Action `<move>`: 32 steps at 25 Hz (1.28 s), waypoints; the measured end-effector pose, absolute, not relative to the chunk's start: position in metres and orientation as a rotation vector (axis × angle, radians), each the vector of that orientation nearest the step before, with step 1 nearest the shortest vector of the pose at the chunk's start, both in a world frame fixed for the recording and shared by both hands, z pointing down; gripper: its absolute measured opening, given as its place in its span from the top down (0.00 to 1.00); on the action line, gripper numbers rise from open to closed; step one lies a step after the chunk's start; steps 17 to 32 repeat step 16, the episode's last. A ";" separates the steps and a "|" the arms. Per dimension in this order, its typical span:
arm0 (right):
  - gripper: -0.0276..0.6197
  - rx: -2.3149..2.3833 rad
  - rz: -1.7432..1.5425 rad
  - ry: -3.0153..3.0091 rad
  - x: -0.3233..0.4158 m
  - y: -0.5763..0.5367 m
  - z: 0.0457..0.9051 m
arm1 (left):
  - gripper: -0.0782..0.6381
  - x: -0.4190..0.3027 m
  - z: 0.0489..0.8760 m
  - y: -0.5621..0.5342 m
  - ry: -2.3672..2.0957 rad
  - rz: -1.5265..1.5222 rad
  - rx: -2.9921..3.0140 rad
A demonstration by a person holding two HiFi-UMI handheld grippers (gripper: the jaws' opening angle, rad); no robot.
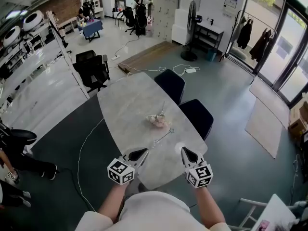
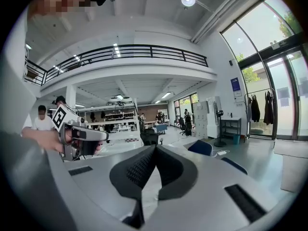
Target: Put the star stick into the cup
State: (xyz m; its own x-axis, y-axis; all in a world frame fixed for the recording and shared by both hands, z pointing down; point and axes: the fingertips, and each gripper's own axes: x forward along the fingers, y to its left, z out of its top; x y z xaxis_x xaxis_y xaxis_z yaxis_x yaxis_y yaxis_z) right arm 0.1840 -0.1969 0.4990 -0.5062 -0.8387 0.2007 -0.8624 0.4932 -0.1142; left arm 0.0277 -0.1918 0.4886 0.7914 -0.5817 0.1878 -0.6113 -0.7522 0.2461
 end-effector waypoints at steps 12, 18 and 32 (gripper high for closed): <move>0.95 1.475 0.312 -2.632 0.176 -0.185 0.494 | 0.86 0.015 0.484 -0.177 -0.939 0.141 2.685; 0.95 1.463 0.312 -2.639 0.171 -0.182 0.494 | 0.86 0.014 0.488 -0.173 -0.941 0.150 2.681; 0.95 1.463 0.312 -2.639 0.171 -0.182 0.494 | 0.86 0.014 0.488 -0.173 -0.941 0.150 2.681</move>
